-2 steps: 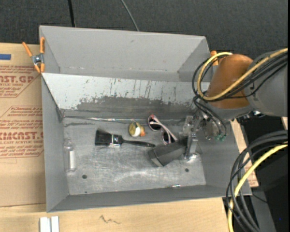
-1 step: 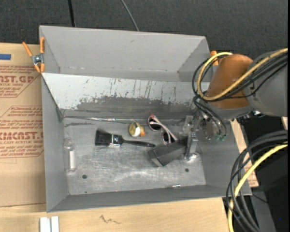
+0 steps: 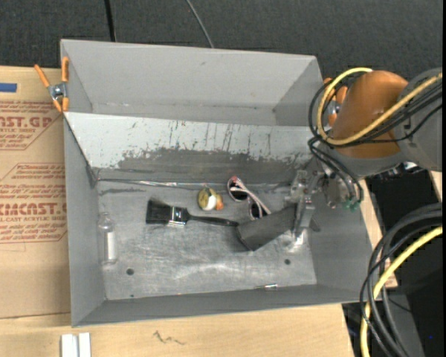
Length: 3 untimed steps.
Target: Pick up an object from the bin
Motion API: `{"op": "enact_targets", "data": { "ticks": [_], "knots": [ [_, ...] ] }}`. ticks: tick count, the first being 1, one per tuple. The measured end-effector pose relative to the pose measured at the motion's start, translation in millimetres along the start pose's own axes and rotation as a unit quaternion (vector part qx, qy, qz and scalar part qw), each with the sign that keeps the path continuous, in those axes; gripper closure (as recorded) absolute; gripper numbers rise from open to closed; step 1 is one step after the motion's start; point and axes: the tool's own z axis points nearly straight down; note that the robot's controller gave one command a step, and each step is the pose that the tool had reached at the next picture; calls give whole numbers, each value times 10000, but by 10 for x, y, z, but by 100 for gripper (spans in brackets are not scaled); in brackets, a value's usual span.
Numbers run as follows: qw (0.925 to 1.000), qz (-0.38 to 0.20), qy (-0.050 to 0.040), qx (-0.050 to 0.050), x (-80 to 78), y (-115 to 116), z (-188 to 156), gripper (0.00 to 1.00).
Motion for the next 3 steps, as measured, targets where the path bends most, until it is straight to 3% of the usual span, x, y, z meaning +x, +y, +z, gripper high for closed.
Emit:
{"op": "enact_targets", "data": {
  "ticks": [1,2,3],
  "knots": [
    [9999,153,-45,8,-95,182,-547,100],
    [9998,172,-34,12,114,-99,-675,100],
    [9998,171,-34,12,114,-99,-675,100]
  ]
}}
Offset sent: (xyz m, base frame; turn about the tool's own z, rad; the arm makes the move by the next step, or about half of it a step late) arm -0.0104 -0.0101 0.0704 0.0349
